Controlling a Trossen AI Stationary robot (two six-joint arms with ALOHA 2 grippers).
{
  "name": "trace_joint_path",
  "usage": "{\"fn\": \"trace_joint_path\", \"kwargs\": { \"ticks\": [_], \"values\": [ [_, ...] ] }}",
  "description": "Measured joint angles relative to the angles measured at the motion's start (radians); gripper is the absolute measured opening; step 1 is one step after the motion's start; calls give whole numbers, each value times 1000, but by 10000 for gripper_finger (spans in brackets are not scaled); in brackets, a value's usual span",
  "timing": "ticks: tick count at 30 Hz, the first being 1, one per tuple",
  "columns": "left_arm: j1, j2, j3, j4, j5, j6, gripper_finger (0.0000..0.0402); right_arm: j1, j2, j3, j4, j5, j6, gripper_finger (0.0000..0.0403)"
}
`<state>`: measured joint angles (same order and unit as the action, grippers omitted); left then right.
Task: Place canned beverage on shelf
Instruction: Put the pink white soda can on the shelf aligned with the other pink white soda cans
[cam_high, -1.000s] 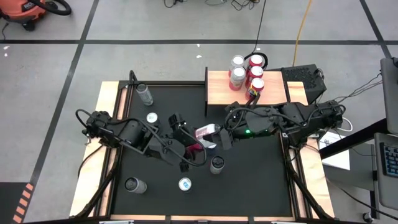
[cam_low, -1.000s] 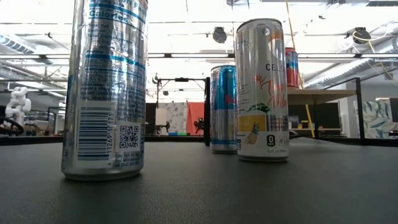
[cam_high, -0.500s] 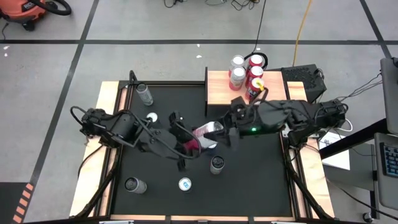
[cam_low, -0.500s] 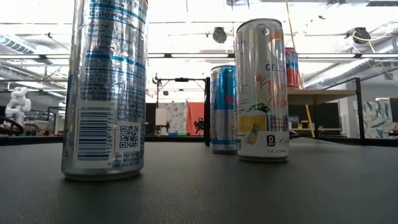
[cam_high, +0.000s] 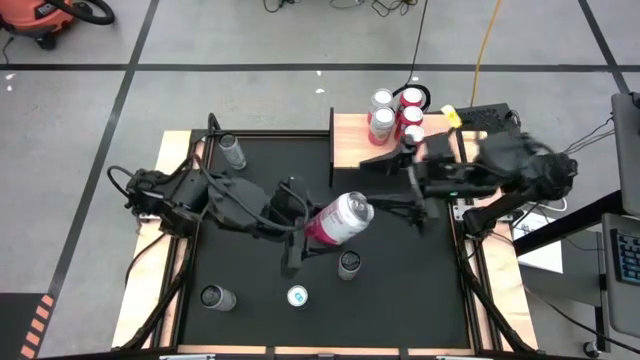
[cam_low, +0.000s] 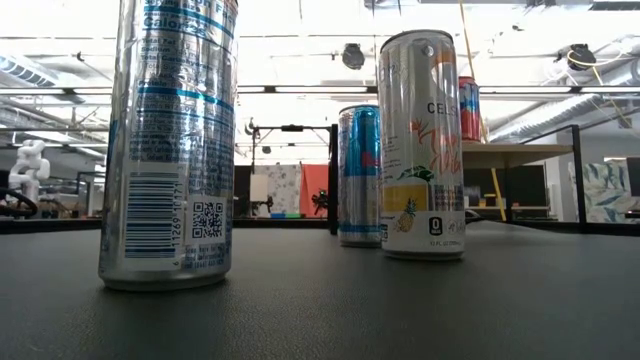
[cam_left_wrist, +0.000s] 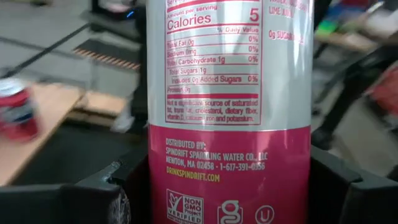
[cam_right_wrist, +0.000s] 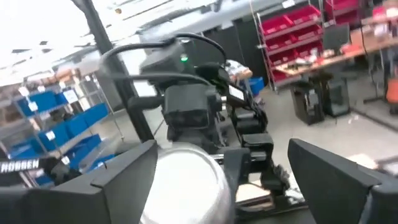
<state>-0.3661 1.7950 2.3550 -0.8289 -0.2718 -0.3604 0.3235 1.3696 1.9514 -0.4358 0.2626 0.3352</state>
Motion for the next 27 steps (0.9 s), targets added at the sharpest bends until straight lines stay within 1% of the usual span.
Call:
{"fn": "trace_joint_path", "kwargs": {
  "ticks": [2,6,11,16,22,25,27],
  "values": [
    [11,0,0,85,38,-1,281,6,-25,0,-33,-1,-40,338],
    [41,-1,0,263,80,0,281,6,-49,0,-85,2,-70,338],
    [89,-1,0,391,115,5,281,2,-38,0,-51,3,-102,338],
    [143,2,0,445,195,26,281,-11,-15,0,38,1,-117,338],
    [203,5,0,478,332,26,281,-54,-15,0,95,-1,-108,339],
    [228,4,1,482,352,26,281,-67,-15,0,116,-7,-97,342],
    [241,4,1,482,355,26,281,-83,-14,0,133,-58,-96,344]
  ]
}}
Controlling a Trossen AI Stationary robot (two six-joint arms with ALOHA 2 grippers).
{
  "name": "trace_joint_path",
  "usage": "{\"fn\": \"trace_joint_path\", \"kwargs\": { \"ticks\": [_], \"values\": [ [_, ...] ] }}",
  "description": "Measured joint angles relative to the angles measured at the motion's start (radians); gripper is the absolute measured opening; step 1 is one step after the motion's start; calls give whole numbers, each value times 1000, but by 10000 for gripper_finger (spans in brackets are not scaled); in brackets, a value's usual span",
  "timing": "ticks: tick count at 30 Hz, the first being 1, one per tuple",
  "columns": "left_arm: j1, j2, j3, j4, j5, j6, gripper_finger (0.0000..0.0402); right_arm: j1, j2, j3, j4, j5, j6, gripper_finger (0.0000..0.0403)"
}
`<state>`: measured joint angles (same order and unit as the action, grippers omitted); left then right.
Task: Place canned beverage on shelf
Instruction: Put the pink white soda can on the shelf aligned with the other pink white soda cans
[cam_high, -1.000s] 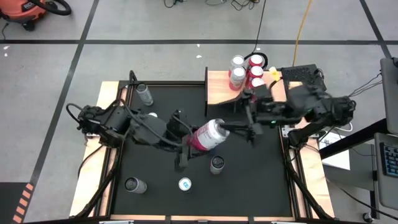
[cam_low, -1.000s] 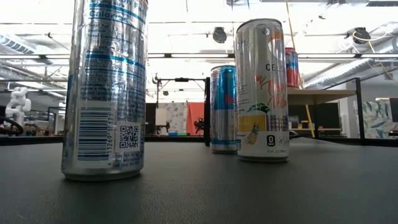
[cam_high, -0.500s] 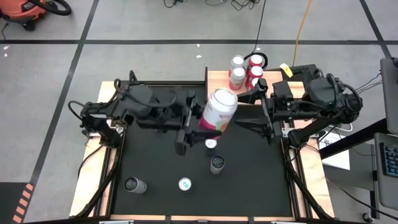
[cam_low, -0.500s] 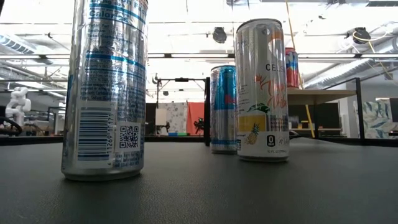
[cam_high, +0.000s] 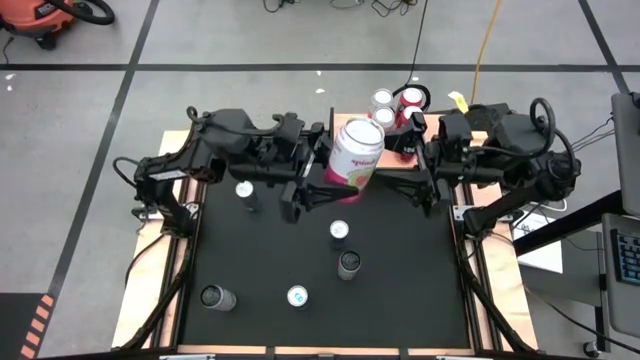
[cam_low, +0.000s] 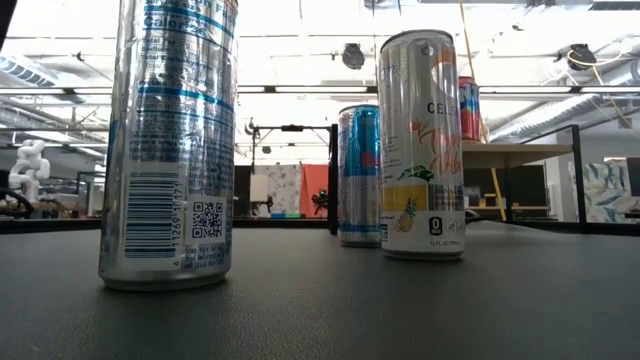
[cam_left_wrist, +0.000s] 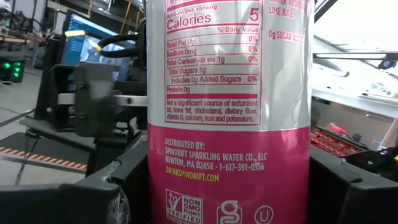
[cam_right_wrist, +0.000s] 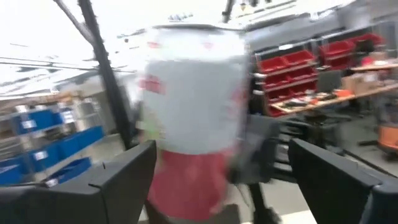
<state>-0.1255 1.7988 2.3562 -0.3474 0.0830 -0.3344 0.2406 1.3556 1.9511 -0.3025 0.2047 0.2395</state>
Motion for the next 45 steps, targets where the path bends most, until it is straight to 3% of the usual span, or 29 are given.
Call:
{"fn": "trace_joint_path", "kwargs": {
  "ticks": [11,20,26,36,45],
  "values": [
    [27,1,0,-2,30,5,281,-116,27,0,77,-265,86,346],
    [26,8,0,-1,26,27,281,-138,72,0,148,-385,77,346],
    [25,18,0,1,-4,27,281,-144,72,0,146,-398,63,341],
    [25,19,0,-3,-9,25,313,-152,73,0,136,-441,63,279],
    [27,17,2,-29,-63,-127,329,-177,67,0,131,-447,76,268]
  ]
}}
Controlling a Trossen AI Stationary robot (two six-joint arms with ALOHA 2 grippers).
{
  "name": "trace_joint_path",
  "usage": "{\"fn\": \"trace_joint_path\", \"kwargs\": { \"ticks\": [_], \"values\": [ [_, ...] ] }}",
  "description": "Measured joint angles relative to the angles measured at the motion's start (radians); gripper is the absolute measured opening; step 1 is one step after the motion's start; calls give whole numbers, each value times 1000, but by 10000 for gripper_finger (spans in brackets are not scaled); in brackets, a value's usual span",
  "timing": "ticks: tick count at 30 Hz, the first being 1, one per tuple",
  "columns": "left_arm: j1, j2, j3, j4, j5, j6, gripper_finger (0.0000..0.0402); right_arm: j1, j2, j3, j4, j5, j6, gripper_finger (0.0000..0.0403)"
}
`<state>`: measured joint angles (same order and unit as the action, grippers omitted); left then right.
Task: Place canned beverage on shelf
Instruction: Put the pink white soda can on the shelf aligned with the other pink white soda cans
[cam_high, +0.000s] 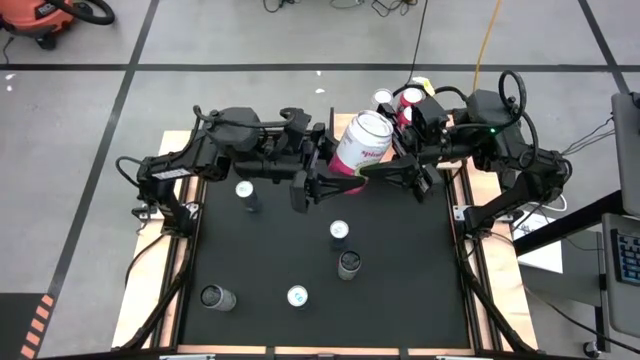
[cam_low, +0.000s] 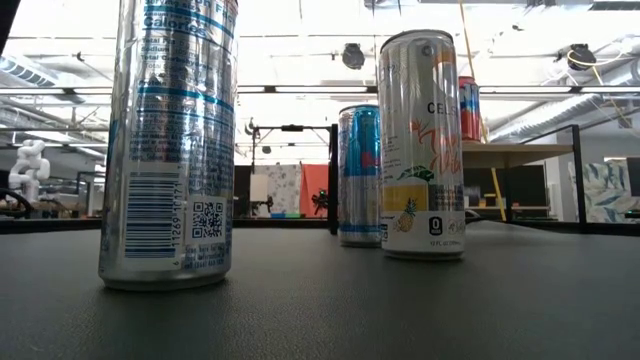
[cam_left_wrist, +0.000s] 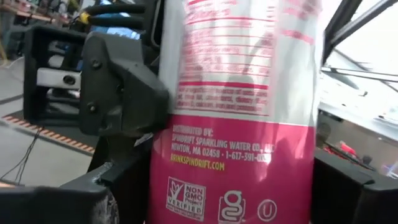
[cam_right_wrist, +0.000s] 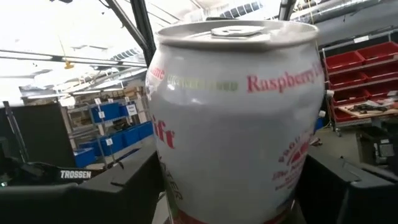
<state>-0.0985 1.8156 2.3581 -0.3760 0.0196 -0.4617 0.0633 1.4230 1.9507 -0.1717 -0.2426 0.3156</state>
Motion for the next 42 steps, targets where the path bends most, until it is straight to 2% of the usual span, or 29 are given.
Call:
{"fn": "trace_joint_path", "kwargs": {
  "ticks": [9,22,29,42],
  "values": [
    [1,-4,0,-32,-69,-8,373,-30,-27,-1,-27,-3,-9,269],
    [0,-4,-1,-64,-109,-26,376,-34,-51,-2,-87,8,-10,269],
    [0,-14,-2,-162,-143,-29,376,-39,-75,-2,-184,20,-31,269],
    [1,-25,-3,-157,-221,24,376,-37,-144,0,-422,28,-40,269]
  ]
}}
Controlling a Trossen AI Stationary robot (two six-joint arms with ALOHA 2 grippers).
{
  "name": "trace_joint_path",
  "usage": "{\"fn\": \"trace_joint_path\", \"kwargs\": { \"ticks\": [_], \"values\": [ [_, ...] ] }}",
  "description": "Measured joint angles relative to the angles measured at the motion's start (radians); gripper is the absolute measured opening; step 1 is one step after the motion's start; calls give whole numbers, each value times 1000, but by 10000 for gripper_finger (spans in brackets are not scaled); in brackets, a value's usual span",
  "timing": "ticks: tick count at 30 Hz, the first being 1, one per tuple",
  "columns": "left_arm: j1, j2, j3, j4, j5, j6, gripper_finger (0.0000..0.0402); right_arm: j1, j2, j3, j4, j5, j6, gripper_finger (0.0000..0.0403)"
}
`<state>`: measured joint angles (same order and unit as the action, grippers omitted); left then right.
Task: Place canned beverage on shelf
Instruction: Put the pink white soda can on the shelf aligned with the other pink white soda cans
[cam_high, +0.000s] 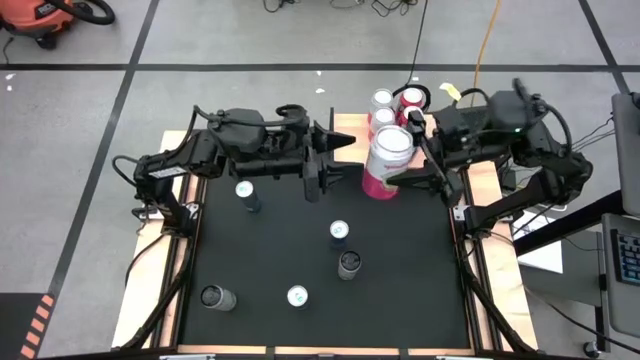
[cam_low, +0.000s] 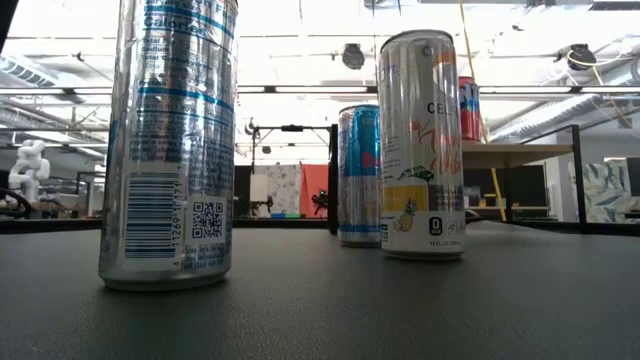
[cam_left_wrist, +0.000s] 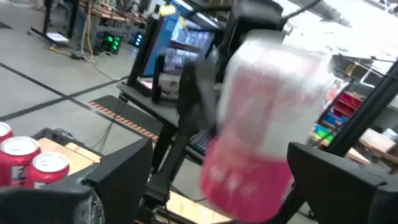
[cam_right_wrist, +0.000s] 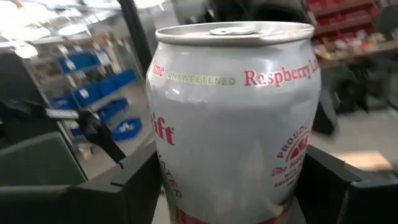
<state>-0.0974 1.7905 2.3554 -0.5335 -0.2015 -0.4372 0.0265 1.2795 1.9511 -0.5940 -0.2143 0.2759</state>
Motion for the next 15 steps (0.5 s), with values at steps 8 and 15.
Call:
{"fn": "trace_joint_path", "kwargs": {
  "ticks": [8,15],
  "values": [
    [0,3,0,117,-47,78,376,-1,11,0,-188,80,-1,269],
    [11,12,1,90,-44,86,376,-1,38,0,-207,87,-5,269]
  ]
}}
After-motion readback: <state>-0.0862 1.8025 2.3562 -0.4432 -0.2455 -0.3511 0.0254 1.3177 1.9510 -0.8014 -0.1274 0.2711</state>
